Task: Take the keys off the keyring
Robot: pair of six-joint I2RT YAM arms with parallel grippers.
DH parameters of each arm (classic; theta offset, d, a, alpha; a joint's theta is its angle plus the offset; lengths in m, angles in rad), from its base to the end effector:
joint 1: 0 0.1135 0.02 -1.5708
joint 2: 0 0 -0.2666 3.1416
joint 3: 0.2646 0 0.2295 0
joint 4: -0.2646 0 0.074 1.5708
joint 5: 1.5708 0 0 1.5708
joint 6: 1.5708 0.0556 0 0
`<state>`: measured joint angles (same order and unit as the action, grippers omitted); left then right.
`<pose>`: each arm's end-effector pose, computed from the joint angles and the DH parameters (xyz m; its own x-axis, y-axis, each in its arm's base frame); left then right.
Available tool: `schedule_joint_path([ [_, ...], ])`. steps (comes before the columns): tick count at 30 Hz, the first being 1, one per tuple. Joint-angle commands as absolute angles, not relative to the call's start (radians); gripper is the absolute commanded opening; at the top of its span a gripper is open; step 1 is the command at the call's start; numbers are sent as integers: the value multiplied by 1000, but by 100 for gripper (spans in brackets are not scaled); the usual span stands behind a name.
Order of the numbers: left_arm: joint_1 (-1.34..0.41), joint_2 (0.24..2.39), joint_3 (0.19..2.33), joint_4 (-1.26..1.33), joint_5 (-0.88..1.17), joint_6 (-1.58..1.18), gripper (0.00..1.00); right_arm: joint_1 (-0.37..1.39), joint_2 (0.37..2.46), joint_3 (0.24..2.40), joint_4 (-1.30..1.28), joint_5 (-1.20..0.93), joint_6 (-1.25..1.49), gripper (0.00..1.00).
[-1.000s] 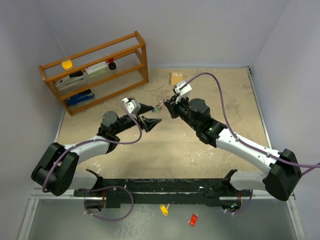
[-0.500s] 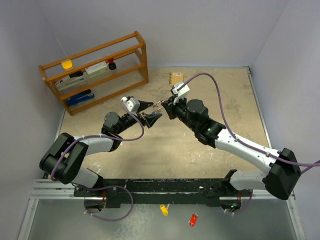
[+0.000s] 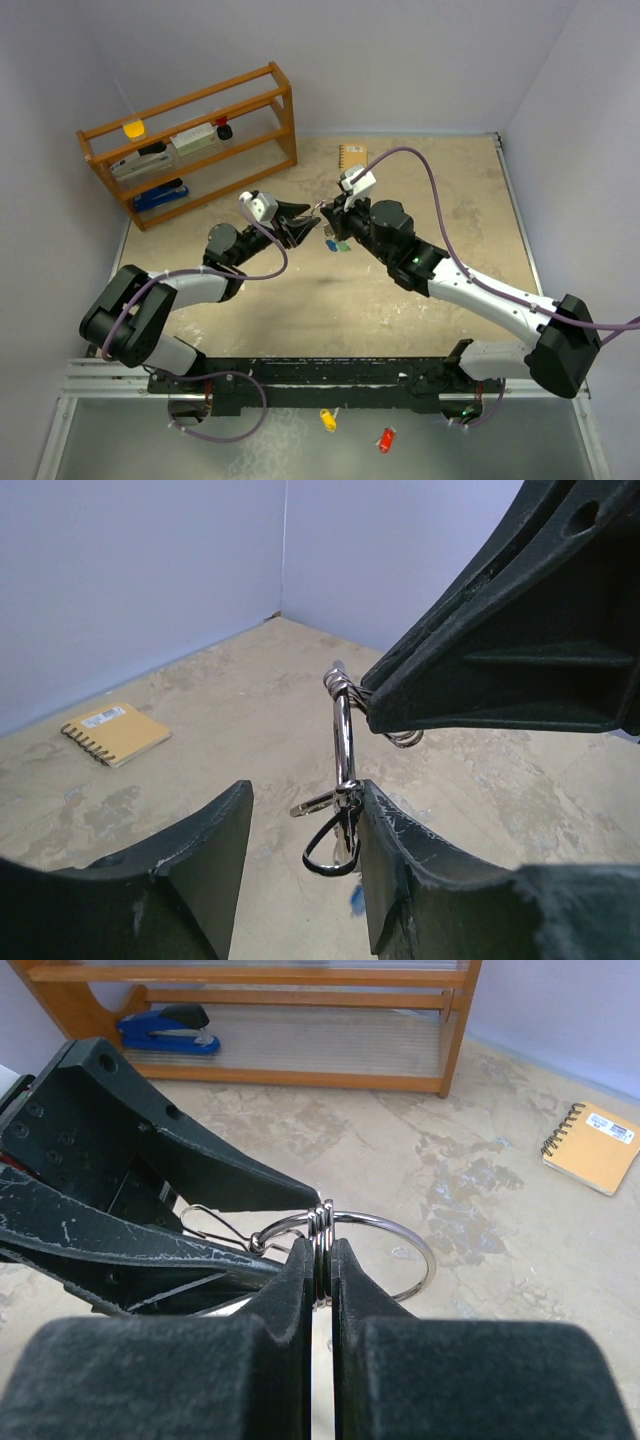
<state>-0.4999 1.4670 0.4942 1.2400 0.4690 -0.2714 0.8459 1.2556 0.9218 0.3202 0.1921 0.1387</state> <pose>0.2389 -0.1591 0.2620 0.0060 -0.2758 -0.9612 0.8427 0.5190 -0.1436 0.2035 0.2137 0.3493 -0.0930 0.0997 -0.9907 -0.6011 0.7876 0.1357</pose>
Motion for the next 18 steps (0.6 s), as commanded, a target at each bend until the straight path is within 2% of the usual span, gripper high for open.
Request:
schedule_joint_path([
  [1, -506, 1481, 528, 1288, 456, -286, 44, 856, 1233, 974, 389, 201, 146, 0],
  [5, -508, 1490, 525, 1303, 456, -294, 46, 860, 1229, 973, 392, 201, 145, 0],
  [6, -509, 1492, 527, 1305, 459, -295, 44, 862, 1230, 973, 393, 201, 145, 0],
  [8, -509, 1492, 528, 1305, 460, -295, 33, 864, 1229, 970, 393, 202, 146, 0],
  [11, -509, 1482, 534, 1292, 462, -293, 2, 865, 1225, 967, 392, 209, 143, 0],
  [15, -510, 1432, 549, 1212, 440, -267, 0, 865, 1216, 956, 387, 228, 136, 0],
  [18, -512, 1358, 585, 1017, 401, -201, 0, 865, 1209, 946, 390, 239, 126, 0],
])
